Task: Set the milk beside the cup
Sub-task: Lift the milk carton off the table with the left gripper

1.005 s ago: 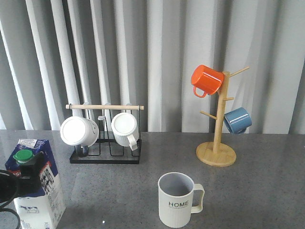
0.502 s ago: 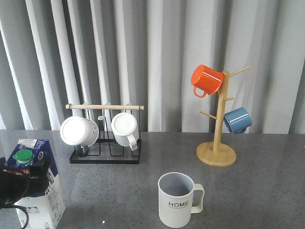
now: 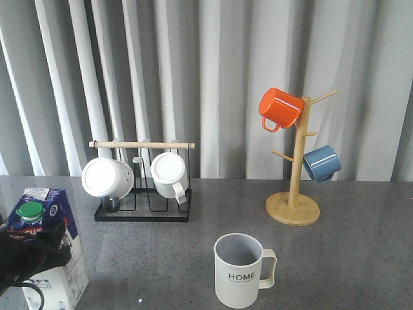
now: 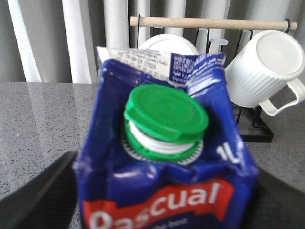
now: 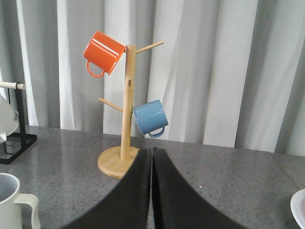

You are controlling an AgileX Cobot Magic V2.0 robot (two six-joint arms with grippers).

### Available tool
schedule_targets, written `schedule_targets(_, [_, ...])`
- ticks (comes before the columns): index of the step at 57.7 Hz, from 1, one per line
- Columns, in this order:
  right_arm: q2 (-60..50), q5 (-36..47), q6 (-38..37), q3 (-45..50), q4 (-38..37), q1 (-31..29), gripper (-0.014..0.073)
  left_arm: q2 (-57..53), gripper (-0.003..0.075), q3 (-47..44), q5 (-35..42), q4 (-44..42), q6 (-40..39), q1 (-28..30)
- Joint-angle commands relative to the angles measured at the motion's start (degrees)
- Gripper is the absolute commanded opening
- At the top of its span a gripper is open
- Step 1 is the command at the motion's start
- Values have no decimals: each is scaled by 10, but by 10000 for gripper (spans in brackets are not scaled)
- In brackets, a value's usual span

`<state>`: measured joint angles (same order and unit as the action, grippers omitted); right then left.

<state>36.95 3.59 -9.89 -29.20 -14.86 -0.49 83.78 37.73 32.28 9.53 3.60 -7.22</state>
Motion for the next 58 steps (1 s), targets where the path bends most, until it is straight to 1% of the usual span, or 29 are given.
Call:
schedule_targets(1, [-1, 39, 4, -16, -2, -3, -6, -17, 327, 17, 35, 5, -4, 0])
schedule_targets(5, [-1, 39, 4, -16, -2, -3, -6, -17, 244, 17, 35, 5, -4, 0])
schedule_targets(8, [-1, 39, 4, -16, -2, -3, -6, -17, 204, 17, 35, 5, -4, 0])
schedule_targets(11, [-1, 39, 4, -16, -2, -3, -6, -17, 176, 17, 35, 7, -4, 0])
schedule_targets(16, [-1, 39, 4, -16, -2, -3, -6, -17, 153, 17, 39, 8, -4, 0])
schedule_targets(27, [-1, 39, 4, -16, -2, -3, -6, -18, 149, 17, 76, 7, -4, 0])
schedule_targets(41, [-1, 39, 4, -16, -2, -3, -6, -18, 149, 17, 61, 9, -5, 0])
schedule_targets(46, [-1, 39, 4, -16, -2, -3, -6, -32, 149, 17, 63, 3, -36, -3])
schedule_targets(50, [-1, 39, 4, -16, -2, -3, -6, -56, 149, 17, 78, -6, -66, -9])
schedule_targets(53, [-1, 39, 4, -16, -2, -3, -6, -77, 149, 18, 88, -24, -72, -14])
schedule_targets(56, [-1, 39, 4, -16, -2, -3, -6, -105, 149, 27, 66, -43, -71, -17])
schedule_targets(58, [-1, 39, 4, -16, -2, -3, -6, -123, 149, 38, 34, -49, -63, -22])
